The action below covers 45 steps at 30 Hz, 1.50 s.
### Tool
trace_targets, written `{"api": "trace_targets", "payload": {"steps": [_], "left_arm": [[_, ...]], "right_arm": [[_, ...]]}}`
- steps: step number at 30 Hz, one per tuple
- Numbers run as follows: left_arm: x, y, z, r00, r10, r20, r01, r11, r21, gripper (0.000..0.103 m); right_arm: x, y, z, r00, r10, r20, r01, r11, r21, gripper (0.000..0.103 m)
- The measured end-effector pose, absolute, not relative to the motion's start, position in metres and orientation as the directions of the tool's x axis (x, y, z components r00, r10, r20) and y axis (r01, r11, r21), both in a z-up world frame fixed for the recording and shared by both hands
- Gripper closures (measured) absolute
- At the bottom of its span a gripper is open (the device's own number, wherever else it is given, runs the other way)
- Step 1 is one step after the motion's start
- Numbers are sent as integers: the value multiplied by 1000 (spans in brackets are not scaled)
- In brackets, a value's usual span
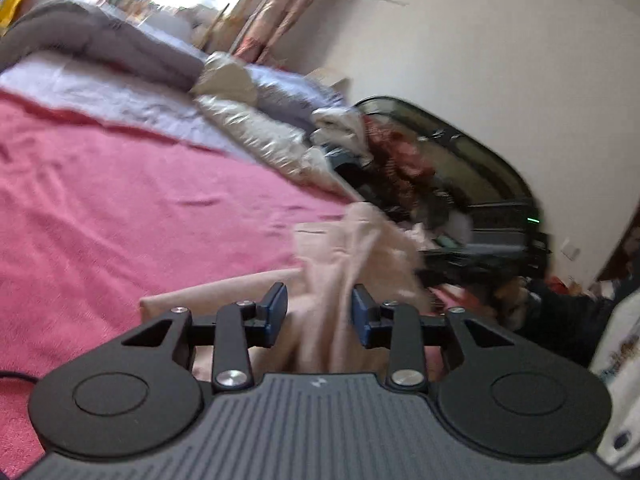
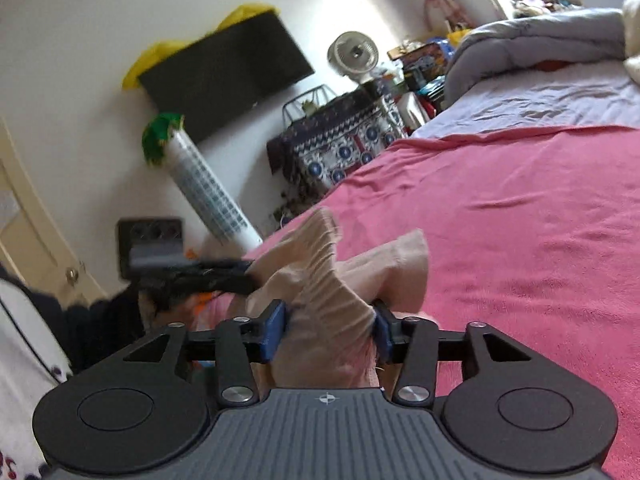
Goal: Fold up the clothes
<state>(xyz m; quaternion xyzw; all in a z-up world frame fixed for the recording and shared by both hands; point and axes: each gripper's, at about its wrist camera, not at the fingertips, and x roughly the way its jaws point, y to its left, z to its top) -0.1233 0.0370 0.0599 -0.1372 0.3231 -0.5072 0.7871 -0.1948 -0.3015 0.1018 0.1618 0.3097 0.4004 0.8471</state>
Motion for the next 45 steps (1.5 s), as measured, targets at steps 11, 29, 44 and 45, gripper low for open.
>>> {"api": "trace_targets", "payload": {"steps": [11,29,44,45], "left_arm": [[-114,-7,57,59,-949,-310,779,238,-580,47],[-170,29,55,70,-956,-284,788,228,-572,51],[-187,48,50,66,-947,-314,774,247,-583,51],[-190,48,51,61,-945,-321,777,247,-579,51]], "right_arm": [[-225,-295,123,402,830,-388,-697,552,459,46],[-210,-265,131,249,858,-450,-772,456,442,15],[-264,-184,114,244,653,-717,-917,395,48,68],[-268,-180,112,243,644,-726,-923,384,32,69]]}}
